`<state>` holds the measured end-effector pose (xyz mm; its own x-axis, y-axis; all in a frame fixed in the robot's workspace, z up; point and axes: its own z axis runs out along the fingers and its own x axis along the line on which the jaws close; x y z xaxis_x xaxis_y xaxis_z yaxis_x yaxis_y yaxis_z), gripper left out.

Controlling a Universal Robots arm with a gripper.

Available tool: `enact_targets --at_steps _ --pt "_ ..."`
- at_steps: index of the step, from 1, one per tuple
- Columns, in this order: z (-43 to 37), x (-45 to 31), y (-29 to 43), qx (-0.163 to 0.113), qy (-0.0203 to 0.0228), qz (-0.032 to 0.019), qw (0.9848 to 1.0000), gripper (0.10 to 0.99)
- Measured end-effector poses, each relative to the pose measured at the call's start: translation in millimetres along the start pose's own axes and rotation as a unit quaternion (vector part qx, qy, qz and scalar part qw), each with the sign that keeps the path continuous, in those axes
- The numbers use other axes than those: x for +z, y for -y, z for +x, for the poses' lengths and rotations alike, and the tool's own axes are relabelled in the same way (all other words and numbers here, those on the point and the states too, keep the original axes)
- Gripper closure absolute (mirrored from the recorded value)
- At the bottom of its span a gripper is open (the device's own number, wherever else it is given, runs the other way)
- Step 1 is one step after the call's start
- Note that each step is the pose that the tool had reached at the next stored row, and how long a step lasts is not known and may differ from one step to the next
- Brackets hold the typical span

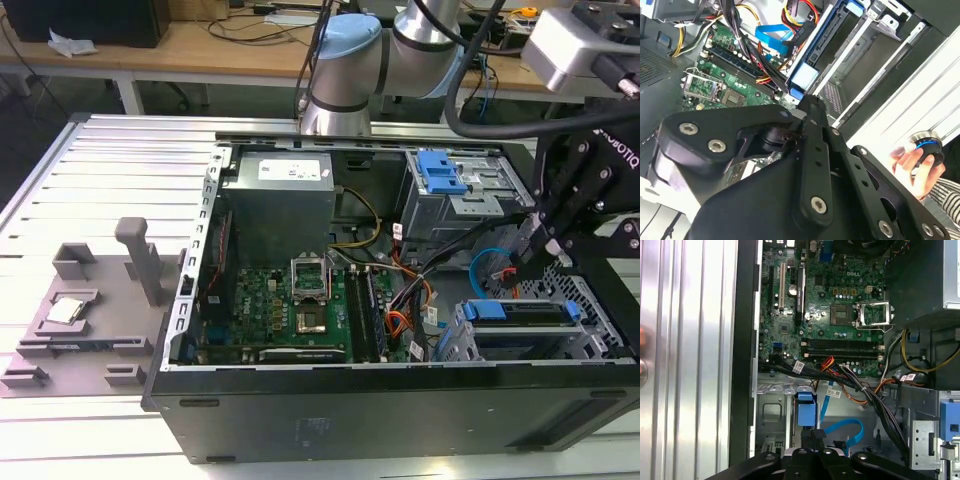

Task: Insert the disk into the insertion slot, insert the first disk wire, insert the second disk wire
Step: 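Insert the disk into the insertion slot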

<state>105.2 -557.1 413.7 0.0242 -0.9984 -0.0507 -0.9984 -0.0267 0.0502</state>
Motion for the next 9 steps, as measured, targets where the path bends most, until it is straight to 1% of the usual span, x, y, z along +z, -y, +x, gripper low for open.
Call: enact_targets --at_steps 2,4,5,7,8,9 --pt "0.3 2.3 2.3 -0.001 0.0002 -0.0034 1.0000 0.980" --pt "0.6 4.0 7.9 -0.001 0.0001 -0.0077 1.0000 0.980" --pt "0.7 4.7 13.1 -0.001 0.0003 -0.0099 1.0000 0.980" --pt "0.9 4.8 21.9 -0.001 0.0003 -0.0126 0.9999 0.980" --pt "1.1 4.7 27.9 -0.001 0.0003 -0.0142 0.9999 0.980" --pt "1.1 4.9 30.5 -0.001 0.0004 -0.0152 0.9999 0.980"
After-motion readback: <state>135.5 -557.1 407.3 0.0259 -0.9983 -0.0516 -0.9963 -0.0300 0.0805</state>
